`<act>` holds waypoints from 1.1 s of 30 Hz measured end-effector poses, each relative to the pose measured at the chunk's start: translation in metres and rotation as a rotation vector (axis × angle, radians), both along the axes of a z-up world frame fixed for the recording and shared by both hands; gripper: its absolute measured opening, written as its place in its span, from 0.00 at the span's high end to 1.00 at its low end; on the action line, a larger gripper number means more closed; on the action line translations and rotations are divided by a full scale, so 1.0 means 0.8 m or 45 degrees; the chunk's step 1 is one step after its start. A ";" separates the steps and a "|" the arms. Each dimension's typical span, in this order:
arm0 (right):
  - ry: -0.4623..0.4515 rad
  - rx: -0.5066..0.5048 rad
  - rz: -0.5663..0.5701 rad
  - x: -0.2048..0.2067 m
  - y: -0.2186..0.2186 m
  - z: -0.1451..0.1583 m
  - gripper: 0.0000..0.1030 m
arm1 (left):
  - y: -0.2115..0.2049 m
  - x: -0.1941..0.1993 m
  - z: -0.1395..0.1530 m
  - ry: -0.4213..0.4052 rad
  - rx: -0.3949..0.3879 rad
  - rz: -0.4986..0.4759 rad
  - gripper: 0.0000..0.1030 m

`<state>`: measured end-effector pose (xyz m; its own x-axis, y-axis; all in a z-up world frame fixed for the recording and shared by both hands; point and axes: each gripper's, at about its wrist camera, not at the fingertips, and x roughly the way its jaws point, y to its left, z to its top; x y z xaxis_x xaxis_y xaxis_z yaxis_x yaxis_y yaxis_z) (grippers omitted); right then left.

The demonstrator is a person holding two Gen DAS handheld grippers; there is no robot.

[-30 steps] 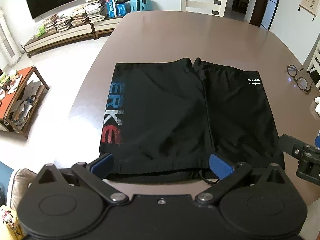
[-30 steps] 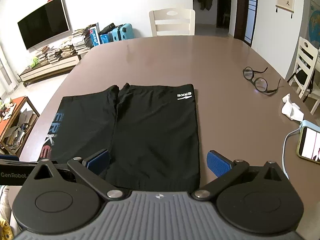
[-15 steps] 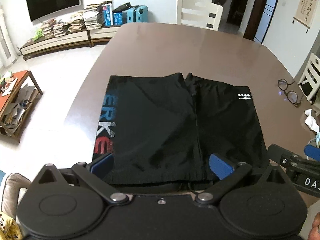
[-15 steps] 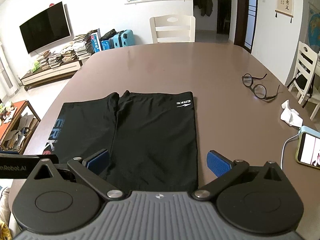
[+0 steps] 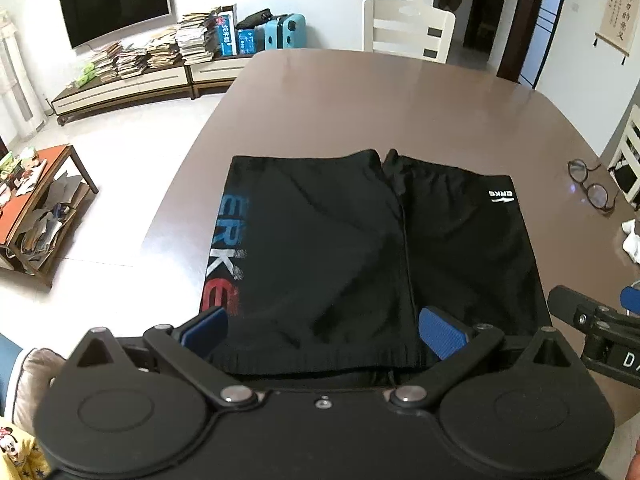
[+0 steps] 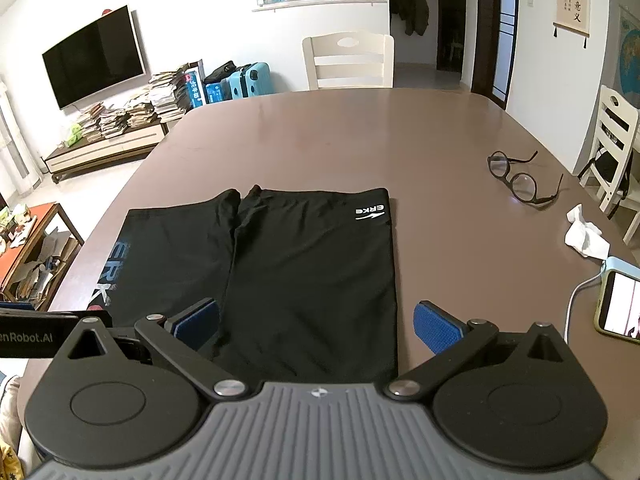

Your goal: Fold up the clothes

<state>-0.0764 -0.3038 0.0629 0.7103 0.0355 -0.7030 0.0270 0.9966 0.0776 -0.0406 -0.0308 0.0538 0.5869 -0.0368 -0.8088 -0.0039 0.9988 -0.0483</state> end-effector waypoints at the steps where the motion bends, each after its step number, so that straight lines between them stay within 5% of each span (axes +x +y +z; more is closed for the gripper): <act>1: -0.001 0.000 0.001 -0.001 0.001 0.000 0.00 | 0.002 -0.001 0.001 -0.012 -0.032 -0.005 0.01; 5: -0.003 0.002 -0.001 0.000 -0.001 -0.001 0.00 | 0.008 0.001 0.001 -0.002 -0.110 0.017 0.01; 9: -0.003 0.007 -0.004 0.001 -0.003 -0.001 0.00 | 0.002 0.000 0.005 -0.035 -0.012 0.028 0.01; 13: 0.000 0.012 -0.004 0.003 -0.003 -0.003 0.00 | 0.005 -0.001 0.008 -0.057 -0.036 0.034 0.01; 17: -0.002 0.017 -0.003 0.005 -0.003 -0.002 0.00 | -0.004 -0.009 0.014 -0.151 0.109 0.085 0.01; 26: -0.003 0.020 -0.003 0.010 -0.003 -0.005 0.00 | 0.002 -0.018 0.026 -0.263 0.166 0.193 0.01; 30: -0.003 0.024 -0.003 0.013 -0.003 -0.005 0.00 | -0.013 -0.020 0.025 -0.281 0.267 0.150 0.01; 33: -0.003 0.020 -0.003 0.014 -0.004 -0.005 0.00 | -0.018 -0.017 0.025 -0.266 0.215 0.093 0.01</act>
